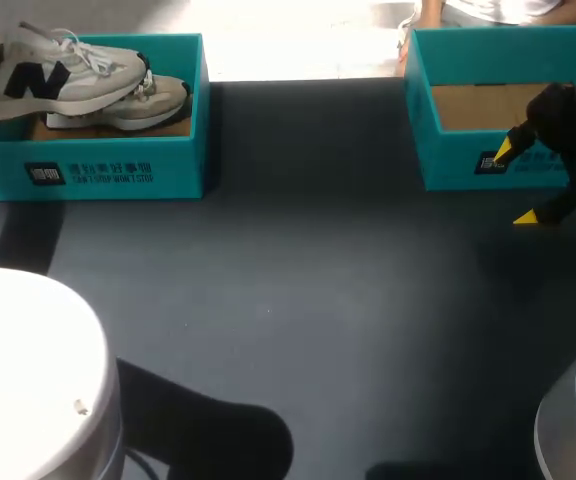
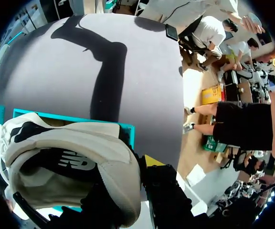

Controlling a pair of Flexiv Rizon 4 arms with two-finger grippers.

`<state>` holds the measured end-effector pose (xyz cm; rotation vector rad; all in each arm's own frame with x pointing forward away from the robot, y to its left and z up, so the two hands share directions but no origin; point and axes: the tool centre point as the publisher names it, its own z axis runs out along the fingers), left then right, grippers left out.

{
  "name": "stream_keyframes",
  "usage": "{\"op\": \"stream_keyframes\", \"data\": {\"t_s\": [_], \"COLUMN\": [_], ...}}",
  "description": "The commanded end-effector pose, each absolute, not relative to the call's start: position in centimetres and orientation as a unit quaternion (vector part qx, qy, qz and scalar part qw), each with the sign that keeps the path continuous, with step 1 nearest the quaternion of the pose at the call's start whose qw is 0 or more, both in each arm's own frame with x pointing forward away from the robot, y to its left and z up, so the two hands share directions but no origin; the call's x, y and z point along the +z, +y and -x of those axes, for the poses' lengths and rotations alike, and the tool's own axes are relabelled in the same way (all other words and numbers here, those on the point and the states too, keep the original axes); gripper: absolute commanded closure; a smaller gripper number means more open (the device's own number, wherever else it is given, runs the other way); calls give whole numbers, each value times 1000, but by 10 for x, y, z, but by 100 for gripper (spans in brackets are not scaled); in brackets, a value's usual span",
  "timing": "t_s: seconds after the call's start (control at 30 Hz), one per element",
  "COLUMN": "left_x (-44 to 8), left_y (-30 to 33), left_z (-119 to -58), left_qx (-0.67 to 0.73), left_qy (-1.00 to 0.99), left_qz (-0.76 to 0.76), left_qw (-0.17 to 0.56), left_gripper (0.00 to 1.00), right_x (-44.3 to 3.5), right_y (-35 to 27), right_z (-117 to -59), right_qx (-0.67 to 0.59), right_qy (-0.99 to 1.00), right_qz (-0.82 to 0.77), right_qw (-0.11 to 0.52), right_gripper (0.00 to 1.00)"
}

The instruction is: Take the shoe out of the shoebox, open the shoe tongue, remove and reinsert the insole, then place the shoe into the shoebox

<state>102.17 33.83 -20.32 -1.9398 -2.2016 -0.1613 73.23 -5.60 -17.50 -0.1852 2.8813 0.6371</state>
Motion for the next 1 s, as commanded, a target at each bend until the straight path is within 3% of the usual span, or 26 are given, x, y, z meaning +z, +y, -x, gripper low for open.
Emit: {"op": "stream_keyframes", "data": {"t_s": [0.03,0.6,1.0], "left_x": [-198,-169,-166], "left_y": [337,279,207], "left_z": [-1010,-900,-813], "left_qx": [-62,-95,-33], "left_qy": [-748,-829,-795], "left_qz": [654,543,598], "left_qw": [94,97,98], "left_gripper": [100,100,100], "right_x": [-175,-175,-175], "right_y": [-55,-55,-55], "right_z": [-734,-734,-734], "right_qx": [213,213,213], "right_qy": [971,971,971], "right_qz": [62,62,62], "right_qw": [91,91,91], "right_gripper": [0,0,0]}}
